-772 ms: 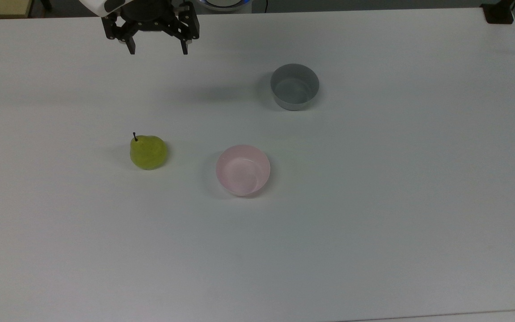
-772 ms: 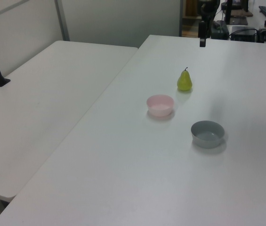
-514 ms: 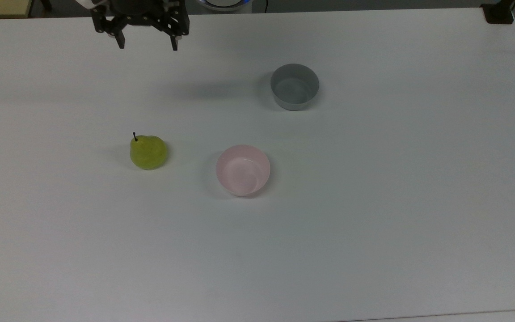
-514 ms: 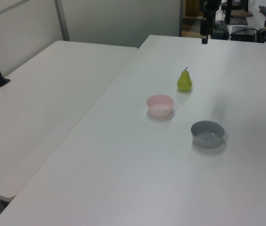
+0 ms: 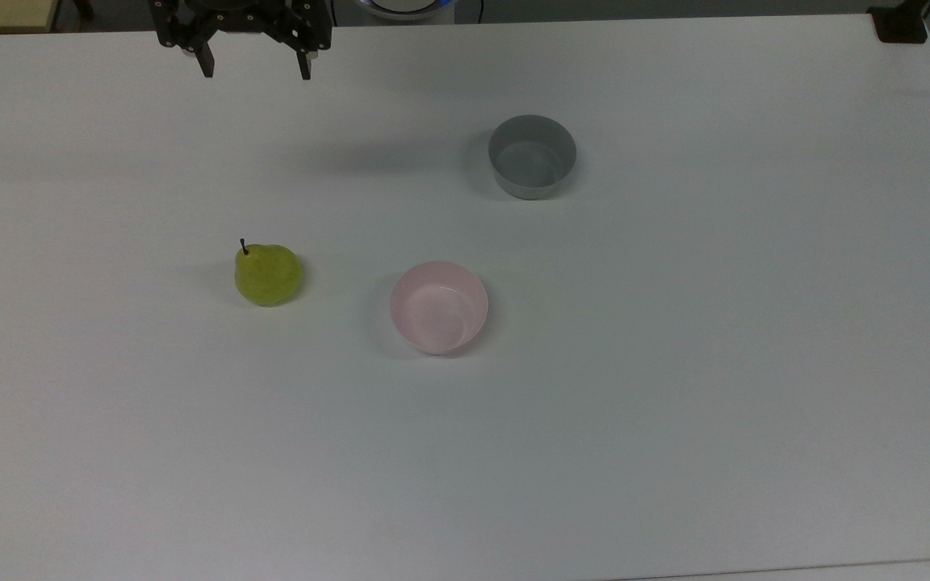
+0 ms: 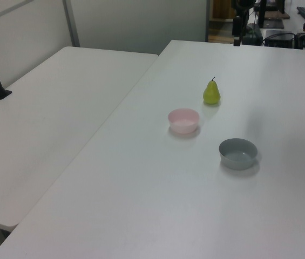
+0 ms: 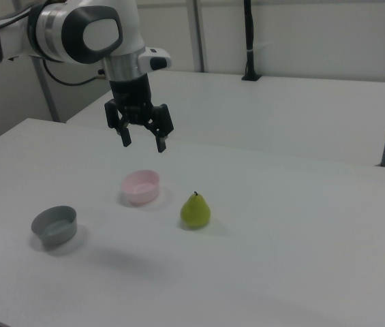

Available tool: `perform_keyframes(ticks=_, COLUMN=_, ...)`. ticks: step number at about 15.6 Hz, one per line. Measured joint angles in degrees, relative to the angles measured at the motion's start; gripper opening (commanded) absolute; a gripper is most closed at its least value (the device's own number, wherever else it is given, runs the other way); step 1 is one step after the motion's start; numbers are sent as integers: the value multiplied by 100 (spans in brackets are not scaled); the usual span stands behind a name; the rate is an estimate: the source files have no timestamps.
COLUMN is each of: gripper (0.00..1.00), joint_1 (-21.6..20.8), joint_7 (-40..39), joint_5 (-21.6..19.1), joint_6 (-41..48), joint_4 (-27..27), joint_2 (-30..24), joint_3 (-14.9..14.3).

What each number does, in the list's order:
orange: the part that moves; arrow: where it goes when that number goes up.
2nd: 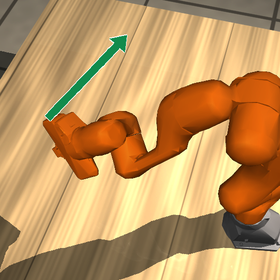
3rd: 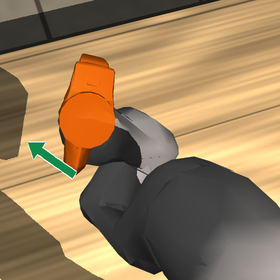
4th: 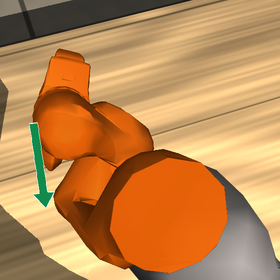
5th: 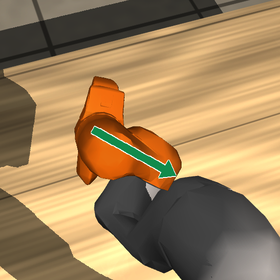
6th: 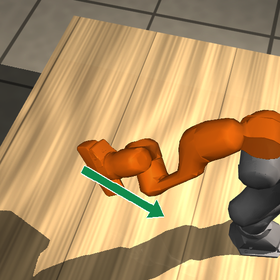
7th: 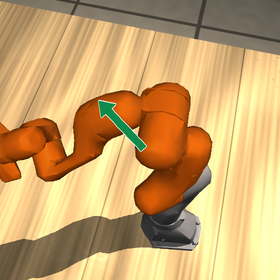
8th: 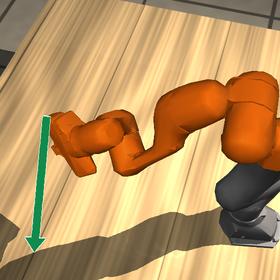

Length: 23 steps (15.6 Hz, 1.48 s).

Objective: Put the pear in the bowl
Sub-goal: 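Move the open gripper down over the green pear, then close the gripper around the green pear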

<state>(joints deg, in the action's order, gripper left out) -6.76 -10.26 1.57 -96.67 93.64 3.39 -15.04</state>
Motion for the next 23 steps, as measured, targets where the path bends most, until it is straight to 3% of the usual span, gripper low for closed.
perform_keyframes(ticks=8, gripper=100, joint_1=-81, joint_7=-8, joint_5=1, joint_6=-26, joint_4=15, joint_2=165, joint_3=-2)
perform_keyframes(ticks=12, gripper=100, joint_1=-106, joint_7=-13, joint_5=-1, joint_6=-319, joint_4=22, joint_2=407, joint_3=-186)
perform_keyframes(ticks=23, gripper=100, joint_1=-110, joint_7=-190, joint_5=-1, joint_6=-1799, joint_4=33, joint_2=1997, joint_3=-344)
